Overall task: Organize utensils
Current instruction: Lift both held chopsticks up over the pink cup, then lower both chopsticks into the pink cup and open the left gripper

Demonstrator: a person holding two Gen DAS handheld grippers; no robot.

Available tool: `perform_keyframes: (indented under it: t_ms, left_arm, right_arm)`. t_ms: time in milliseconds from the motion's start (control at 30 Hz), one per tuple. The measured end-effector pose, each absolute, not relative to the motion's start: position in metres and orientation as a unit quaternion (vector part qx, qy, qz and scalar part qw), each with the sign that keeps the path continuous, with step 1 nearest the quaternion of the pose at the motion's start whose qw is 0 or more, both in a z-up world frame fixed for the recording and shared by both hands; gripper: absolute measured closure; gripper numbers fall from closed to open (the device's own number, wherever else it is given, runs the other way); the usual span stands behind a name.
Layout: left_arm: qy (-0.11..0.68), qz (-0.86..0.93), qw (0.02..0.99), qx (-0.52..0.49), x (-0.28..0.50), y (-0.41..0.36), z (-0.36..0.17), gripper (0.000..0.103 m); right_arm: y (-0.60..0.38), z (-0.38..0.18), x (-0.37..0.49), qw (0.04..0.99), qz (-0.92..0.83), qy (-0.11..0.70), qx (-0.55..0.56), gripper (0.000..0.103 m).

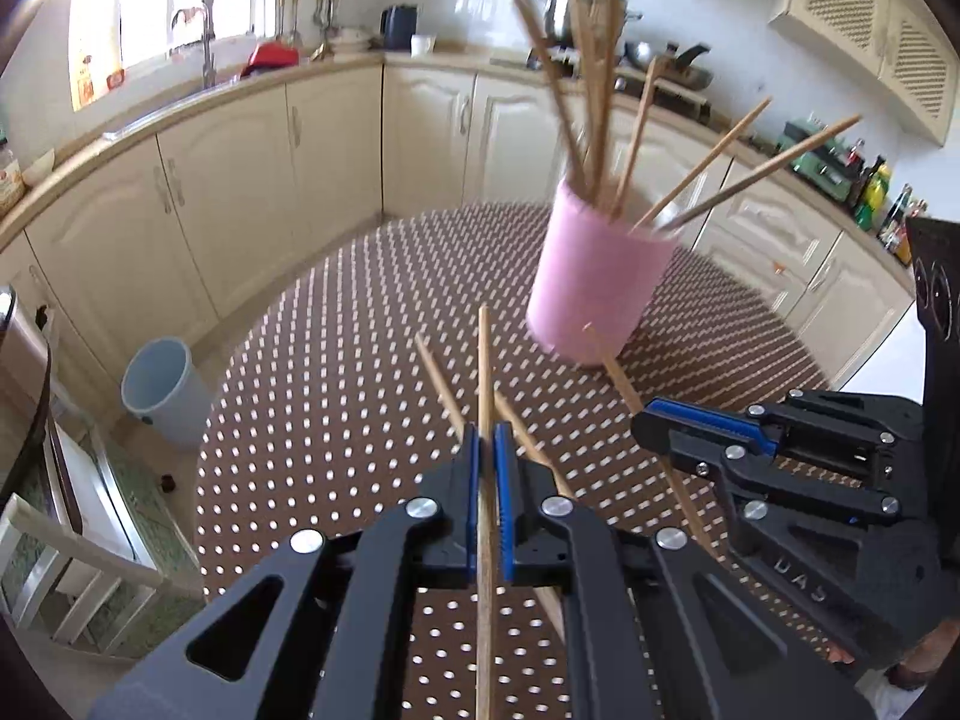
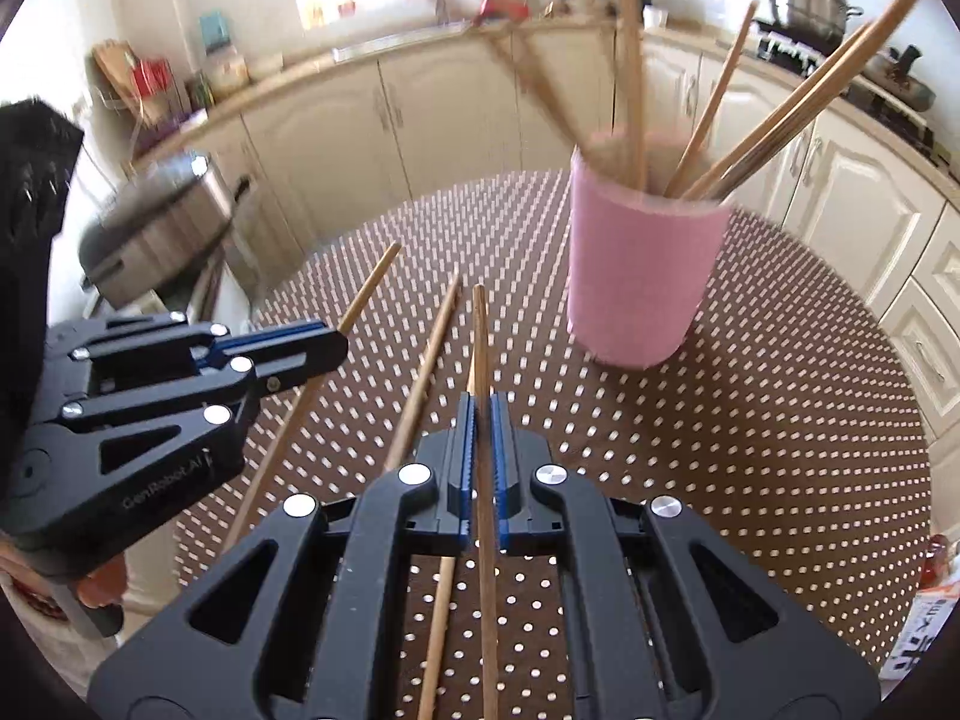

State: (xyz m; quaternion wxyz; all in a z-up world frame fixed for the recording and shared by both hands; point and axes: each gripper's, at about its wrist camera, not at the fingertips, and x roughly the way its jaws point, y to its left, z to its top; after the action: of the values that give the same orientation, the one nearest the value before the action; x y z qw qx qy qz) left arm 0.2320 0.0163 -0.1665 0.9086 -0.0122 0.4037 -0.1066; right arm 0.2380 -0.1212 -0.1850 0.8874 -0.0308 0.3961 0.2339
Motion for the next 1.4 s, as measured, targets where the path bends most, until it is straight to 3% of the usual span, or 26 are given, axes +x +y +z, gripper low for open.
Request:
perform_keyframes:
  t_ms: [367,700,1400]
  left_arm:
    - [0.314,-0.128,0.941,-0.015,0.188,0.001,-0.097,0.097]
    - [0.247,-0.136,0.959,-0.011,0.167,-0.017,-0.050,0.098]
    - [0.136,-0.133,0.981,-0.047,0.219,-0.054,0.008,0.098]
  right_arm:
    - [-0.177,-0.110,0.195,0.931,0.228,0.284,0.023,0.098]
    - [-0.195,-0.078,0.175,0.946,0.220,0.234,0.034,0.098]
    - [-0.218,-0.040,0.191,0.962,0.203,0.180,0.040,0.098]
